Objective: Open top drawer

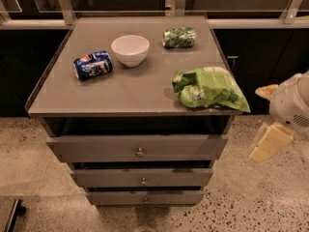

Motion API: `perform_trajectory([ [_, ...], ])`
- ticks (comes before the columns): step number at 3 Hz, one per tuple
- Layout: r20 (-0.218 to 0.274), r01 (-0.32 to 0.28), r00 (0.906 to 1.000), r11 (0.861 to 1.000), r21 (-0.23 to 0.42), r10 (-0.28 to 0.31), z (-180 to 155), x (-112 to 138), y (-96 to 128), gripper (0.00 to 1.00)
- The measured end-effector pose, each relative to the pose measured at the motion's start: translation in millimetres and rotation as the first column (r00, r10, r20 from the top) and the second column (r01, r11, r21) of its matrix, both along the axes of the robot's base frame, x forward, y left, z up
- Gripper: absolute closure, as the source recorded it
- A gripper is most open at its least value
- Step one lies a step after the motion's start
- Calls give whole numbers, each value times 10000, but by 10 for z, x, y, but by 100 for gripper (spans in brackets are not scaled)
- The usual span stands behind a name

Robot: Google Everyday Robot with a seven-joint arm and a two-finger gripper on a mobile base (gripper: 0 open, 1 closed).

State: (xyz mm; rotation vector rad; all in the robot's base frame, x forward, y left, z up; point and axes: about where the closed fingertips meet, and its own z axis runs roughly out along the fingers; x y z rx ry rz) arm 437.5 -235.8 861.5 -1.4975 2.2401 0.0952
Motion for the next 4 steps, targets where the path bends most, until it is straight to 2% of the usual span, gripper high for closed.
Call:
perform_trajectory([
  [1, 245, 130, 9996, 9999, 29, -131, -25, 57, -6, 18],
  [3, 224, 121, 9997, 9999, 26, -122, -26, 51, -4, 65],
  [4, 431, 23, 9991, 10000, -69, -20, -25, -26, 75, 88],
])
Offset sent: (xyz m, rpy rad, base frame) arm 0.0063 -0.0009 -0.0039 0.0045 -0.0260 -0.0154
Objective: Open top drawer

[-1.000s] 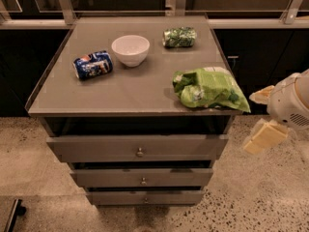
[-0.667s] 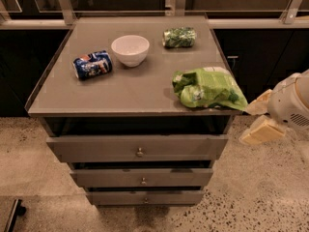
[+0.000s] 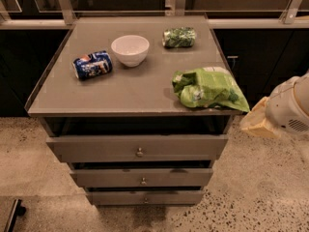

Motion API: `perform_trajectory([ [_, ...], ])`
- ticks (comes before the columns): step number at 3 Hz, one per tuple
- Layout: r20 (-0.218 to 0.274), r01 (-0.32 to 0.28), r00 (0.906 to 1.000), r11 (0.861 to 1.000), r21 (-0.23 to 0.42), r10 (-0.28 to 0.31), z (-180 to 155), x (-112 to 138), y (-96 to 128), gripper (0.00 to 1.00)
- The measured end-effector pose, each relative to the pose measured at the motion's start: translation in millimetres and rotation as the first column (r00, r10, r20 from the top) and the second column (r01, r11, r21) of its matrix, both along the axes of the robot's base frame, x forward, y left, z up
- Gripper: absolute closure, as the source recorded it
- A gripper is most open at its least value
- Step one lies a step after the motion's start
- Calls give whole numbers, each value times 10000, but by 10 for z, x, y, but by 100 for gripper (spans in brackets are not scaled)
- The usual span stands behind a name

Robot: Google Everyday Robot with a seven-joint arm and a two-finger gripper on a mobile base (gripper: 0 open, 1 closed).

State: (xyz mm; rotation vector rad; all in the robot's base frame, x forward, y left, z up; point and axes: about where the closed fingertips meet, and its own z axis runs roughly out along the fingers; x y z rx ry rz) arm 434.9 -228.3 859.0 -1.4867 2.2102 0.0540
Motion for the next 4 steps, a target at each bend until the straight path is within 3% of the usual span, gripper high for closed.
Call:
perform_trajectory([
  [1, 541, -232, 9983, 9988, 433, 208, -163, -268, 201, 100],
  [2, 800, 3, 9967, 9872, 1594, -132, -742, -604, 354, 100],
  [3, 1017, 568, 9904, 9455, 3206, -940, -1395, -702, 446, 100],
  [4, 1722, 955, 9631, 8607, 5001, -2069, -1509, -265, 458, 100],
])
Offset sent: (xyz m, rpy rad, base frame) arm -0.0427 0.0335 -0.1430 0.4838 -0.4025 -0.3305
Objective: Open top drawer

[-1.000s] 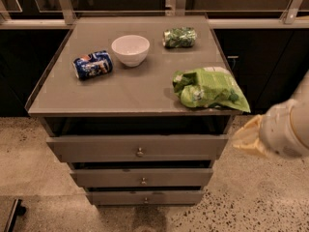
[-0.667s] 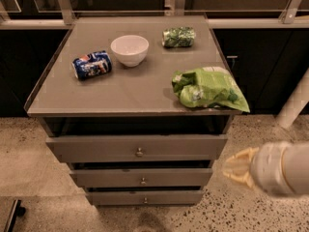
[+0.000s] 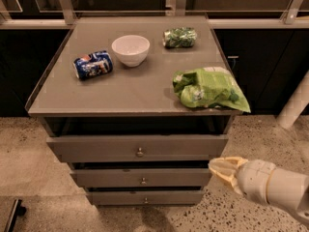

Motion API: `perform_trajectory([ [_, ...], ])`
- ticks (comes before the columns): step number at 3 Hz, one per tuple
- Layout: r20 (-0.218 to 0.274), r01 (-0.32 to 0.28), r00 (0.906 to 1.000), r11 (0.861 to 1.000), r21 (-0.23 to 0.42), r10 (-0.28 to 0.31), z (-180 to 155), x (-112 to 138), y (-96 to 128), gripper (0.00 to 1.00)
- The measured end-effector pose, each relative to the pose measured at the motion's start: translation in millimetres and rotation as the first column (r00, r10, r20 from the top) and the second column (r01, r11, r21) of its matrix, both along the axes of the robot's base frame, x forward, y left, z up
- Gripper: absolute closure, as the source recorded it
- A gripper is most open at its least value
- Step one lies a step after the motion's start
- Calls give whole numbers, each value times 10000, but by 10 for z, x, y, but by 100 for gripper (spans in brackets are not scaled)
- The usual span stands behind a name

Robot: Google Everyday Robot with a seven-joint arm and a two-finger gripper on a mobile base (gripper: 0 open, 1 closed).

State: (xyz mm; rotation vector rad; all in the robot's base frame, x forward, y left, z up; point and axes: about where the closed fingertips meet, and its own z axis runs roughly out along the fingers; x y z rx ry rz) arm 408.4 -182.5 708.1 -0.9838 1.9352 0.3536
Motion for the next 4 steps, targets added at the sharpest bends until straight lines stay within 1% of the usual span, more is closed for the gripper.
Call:
perform_trajectory([
  [1, -126, 133, 9998, 9952, 965, -121, -182, 127, 18, 100],
  [2, 69, 295, 9995, 9955, 896, -303, -195, 160, 17, 100],
  [3, 764, -194, 9970, 9954, 943, 122, -181, 450, 243, 100],
  [4, 1360, -992, 9871, 9890, 1094, 840, -91, 784, 553, 100],
])
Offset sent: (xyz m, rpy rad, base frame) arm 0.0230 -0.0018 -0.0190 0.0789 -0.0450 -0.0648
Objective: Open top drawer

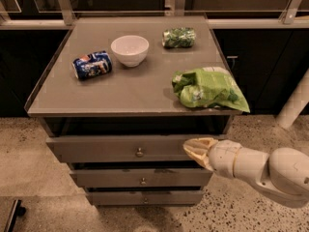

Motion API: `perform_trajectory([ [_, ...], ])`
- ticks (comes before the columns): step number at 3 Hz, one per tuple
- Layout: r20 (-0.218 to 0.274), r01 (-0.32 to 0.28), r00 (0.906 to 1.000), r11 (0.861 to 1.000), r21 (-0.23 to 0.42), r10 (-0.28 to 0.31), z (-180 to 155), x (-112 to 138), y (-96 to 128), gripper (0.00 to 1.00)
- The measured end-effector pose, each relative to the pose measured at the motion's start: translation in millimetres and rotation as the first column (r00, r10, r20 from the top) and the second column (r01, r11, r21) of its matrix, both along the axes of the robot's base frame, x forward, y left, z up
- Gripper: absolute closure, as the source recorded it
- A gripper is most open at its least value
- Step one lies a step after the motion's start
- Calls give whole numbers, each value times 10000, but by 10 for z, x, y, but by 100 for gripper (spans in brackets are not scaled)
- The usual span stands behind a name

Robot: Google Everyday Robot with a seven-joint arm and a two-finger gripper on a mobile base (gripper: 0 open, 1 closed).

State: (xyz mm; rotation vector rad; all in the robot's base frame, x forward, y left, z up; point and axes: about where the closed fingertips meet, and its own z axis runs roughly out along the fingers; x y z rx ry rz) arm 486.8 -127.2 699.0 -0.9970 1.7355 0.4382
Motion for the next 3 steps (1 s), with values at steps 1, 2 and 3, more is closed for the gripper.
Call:
perform_trajectory([
  [1, 343, -242, 9991, 9997, 83, 239, 45, 300, 160, 100],
  [2, 772, -53, 9970, 9999, 151, 41, 101, 547, 194, 100],
  [3, 1045, 321, 9940, 9995, 57, -326, 92, 760, 164, 100],
])
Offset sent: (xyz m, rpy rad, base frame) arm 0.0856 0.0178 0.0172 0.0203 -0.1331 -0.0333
